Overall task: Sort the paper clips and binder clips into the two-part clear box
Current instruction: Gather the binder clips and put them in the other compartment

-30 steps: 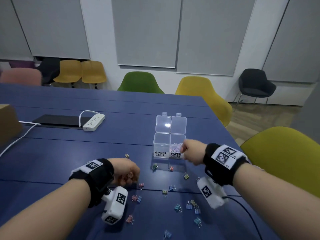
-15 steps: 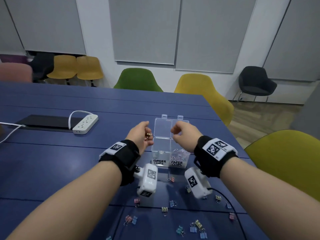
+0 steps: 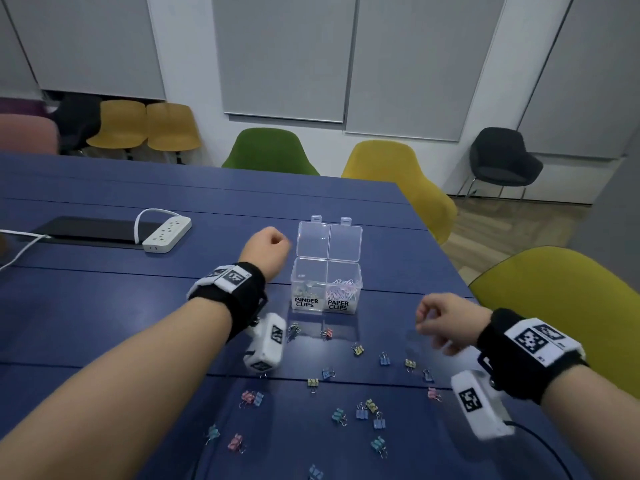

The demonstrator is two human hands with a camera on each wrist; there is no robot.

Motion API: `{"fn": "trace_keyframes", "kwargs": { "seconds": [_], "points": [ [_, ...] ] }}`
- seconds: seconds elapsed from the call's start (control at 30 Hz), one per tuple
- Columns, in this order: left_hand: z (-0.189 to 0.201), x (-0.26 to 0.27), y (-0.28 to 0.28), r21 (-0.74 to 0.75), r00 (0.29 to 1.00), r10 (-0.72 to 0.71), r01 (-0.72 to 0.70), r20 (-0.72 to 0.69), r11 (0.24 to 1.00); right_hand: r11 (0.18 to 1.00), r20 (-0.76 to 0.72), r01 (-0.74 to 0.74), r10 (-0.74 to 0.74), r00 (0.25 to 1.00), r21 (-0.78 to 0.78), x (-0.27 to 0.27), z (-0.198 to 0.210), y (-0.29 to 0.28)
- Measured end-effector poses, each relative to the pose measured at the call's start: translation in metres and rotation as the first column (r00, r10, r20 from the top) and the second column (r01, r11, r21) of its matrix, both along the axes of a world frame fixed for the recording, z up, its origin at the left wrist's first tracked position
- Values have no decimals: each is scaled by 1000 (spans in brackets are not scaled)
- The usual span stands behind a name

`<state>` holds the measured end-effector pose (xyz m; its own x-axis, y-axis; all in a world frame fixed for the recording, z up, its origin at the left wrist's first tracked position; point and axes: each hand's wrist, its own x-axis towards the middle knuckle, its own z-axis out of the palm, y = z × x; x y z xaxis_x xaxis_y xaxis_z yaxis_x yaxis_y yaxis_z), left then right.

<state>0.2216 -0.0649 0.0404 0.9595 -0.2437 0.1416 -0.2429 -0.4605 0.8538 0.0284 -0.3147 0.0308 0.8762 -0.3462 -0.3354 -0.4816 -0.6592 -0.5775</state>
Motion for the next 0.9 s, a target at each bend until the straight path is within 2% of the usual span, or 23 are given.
{"fn": "trace_keyframes", "kwargs": {
  "seconds": [0.07, 0.1, 0.17, 0.2, 0.37, 0.5, 0.63, 0.7, 0.8, 0.9],
  "points": [
    [-13, 7, 27, 257, 997, 73, -72, 8, 964, 997, -241, -57, 44, 970, -47, -17, -4, -1],
    [-21, 9, 39, 391, 996, 86, -67, -32, 918, 996, -314, -70, 49, 948, -58, -23, -6, 1],
    [-37, 9, 56, 592, 985, 83, 21, -148, 806, 994, -362, -85, 56, 931, -66, -30, -11, 8],
    [-44, 7, 60, 641, 979, 67, 73, -192, 764, 993, -361, -93, 60, 931, -75, -30, -14, 12],
    [-48, -15, 43, 650, 975, -65, 192, -215, 735, 989, -293, -92, 55, 955, -113, -16, -22, 38],
    [-48, -34, 17, 572, 931, -196, 346, -309, 743, 971, -265, -152, 101, 959, -182, -1, -26, 56],
    [-47, -53, 0, 684, 896, -379, 428, -233, 590, 920, -286, -275, 194, 938, -280, 15, -25, 75],
    [-46, -60, -6, 745, 878, -441, 420, -189, 517, 847, -354, -393, 266, 897, -358, 20, -21, 85],
    [-42, -68, -12, 814, 851, -488, 416, -192, 405, 762, -416, -491, 318, 852, -422, 24, -17, 94],
    [-39, -72, -12, 834, 846, -493, 413, -203, 365, 720, -432, -527, 341, 835, -451, 23, -19, 98]
  ]
}}
